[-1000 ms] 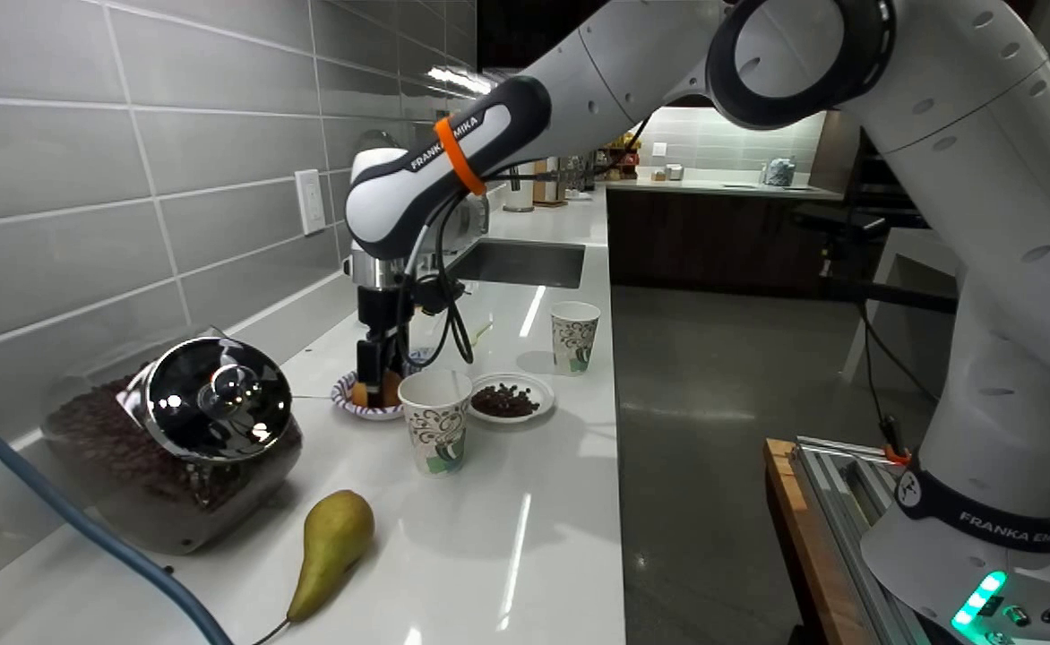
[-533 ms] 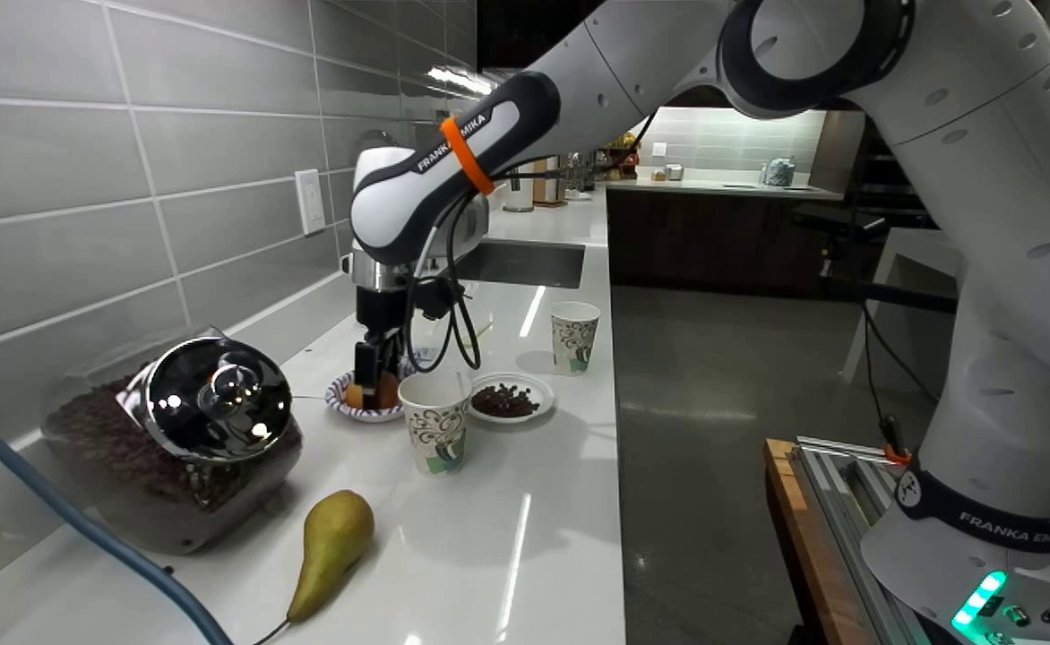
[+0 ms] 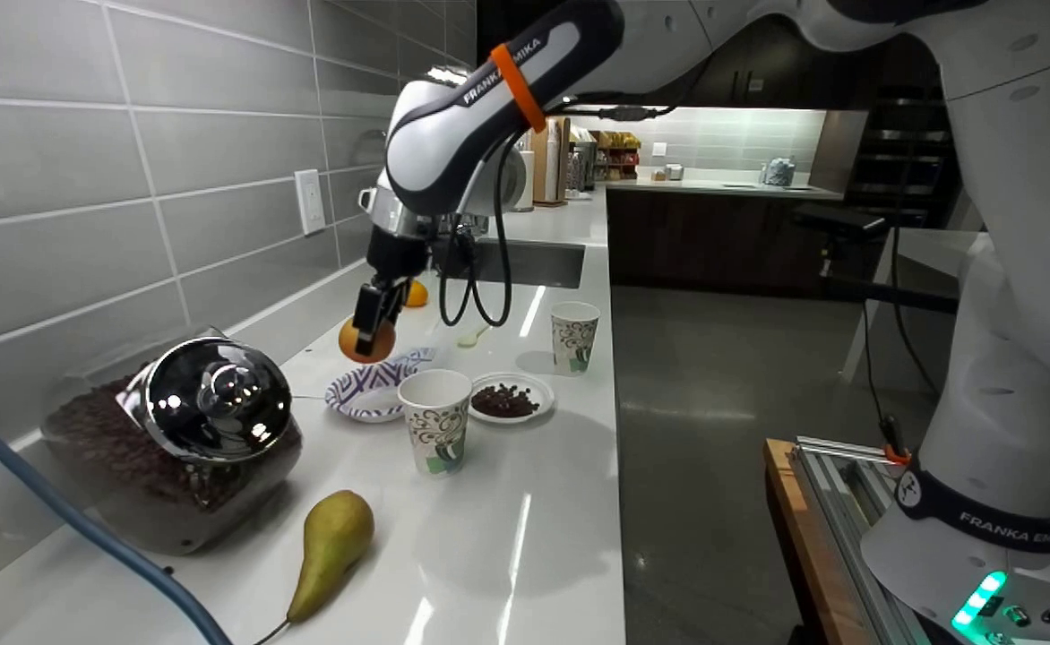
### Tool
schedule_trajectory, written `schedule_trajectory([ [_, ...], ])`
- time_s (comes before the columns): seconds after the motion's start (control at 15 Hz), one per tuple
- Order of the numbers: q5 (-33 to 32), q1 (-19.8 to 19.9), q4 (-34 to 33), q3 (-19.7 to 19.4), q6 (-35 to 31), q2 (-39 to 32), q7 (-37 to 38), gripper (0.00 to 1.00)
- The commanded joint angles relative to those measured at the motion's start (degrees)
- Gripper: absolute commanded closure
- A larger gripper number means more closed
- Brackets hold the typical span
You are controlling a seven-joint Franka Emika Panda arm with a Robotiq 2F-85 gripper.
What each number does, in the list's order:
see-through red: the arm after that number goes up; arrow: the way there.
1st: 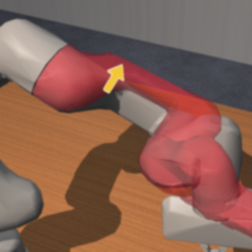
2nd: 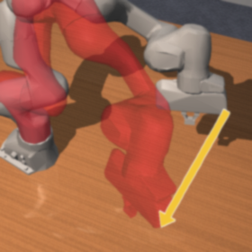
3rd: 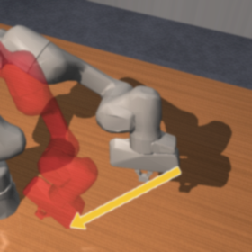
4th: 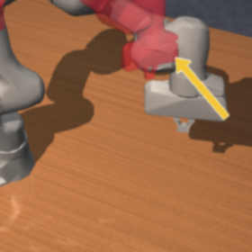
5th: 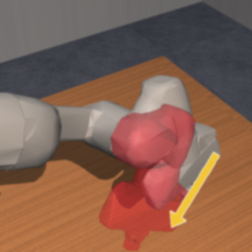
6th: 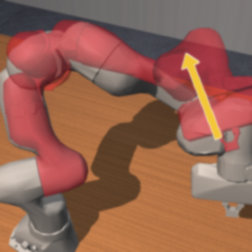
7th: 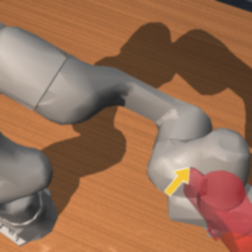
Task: Remove the fruit from the plate
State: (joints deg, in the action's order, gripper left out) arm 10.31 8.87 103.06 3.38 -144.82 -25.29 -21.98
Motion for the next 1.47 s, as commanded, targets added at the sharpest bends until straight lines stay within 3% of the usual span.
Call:
schedule_trajectory([
  [0.0, 7.33, 4.92, 1.38, 2.44, -4.39, 4.72, -3.24, 0.38],
  [0.33, 22.36, 13.35, -8.70, 3.07, 2.21, 2.68, -8.64, 0.38],
  [0.4, 23.75, 14.75, -12.66, 2.33, 8.82, 0.86, -7.42, 0.38],
  [0.47, 20.26, 11.48, -6.23, 1.01, 2.34, 3.74, -6.87, 0.13],
  [0.6, 22.09, 13.56, -9.63, 0.32, 7.55, 2.82, -7.14, 0.13],
  [0.73, 22.37, 13.93, -10.84, 0.38, 8.37, 2.01, -7.15, 0.13],
  [0.8, 22.36, 13.77, -10.95, 0.55, 8.36, 1.74, -7.14, 0.38],
  [1.4, 18.12, 13.31, -28.95, -1.36, 6.04, -14.19, -0.68, 0.38],
])
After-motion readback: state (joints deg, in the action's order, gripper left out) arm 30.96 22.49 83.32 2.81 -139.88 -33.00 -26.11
